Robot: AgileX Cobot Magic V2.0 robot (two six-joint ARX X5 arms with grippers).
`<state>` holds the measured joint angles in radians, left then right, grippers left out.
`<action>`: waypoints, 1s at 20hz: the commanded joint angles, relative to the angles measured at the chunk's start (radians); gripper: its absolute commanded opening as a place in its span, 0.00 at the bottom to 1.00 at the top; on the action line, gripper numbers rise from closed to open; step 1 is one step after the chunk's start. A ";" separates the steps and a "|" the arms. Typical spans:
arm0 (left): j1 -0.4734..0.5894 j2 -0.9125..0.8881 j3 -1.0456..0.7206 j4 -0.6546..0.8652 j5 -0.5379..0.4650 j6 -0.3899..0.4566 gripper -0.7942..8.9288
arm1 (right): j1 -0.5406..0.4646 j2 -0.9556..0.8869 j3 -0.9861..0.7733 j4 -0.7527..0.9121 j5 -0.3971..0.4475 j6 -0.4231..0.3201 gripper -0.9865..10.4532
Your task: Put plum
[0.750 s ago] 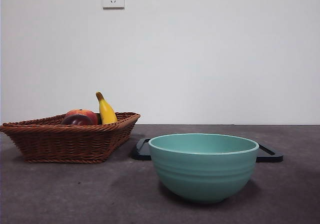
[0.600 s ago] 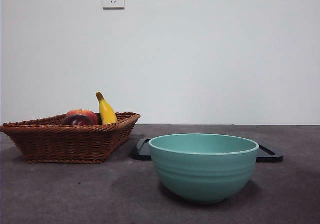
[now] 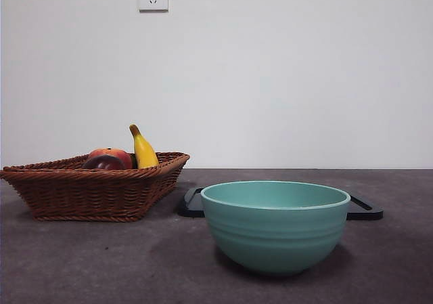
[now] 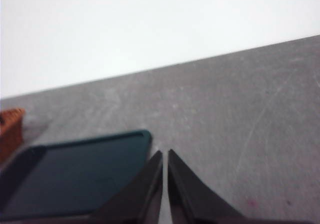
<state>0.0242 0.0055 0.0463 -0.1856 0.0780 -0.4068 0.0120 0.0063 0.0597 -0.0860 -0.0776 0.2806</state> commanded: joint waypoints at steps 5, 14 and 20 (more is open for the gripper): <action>0.002 0.034 0.174 -0.078 0.011 -0.054 0.09 | -0.002 0.032 0.175 -0.089 -0.002 0.037 0.09; 0.002 0.226 0.466 -0.307 0.122 0.113 0.09 | -0.001 0.248 0.470 -0.311 -0.149 -0.038 0.09; 0.002 0.379 0.642 -0.491 0.298 0.275 0.09 | -0.001 0.437 0.678 -0.509 -0.354 -0.146 0.09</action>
<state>0.0242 0.3706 0.6659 -0.6682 0.3542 -0.2146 0.0120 0.4255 0.7113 -0.5850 -0.4076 0.1879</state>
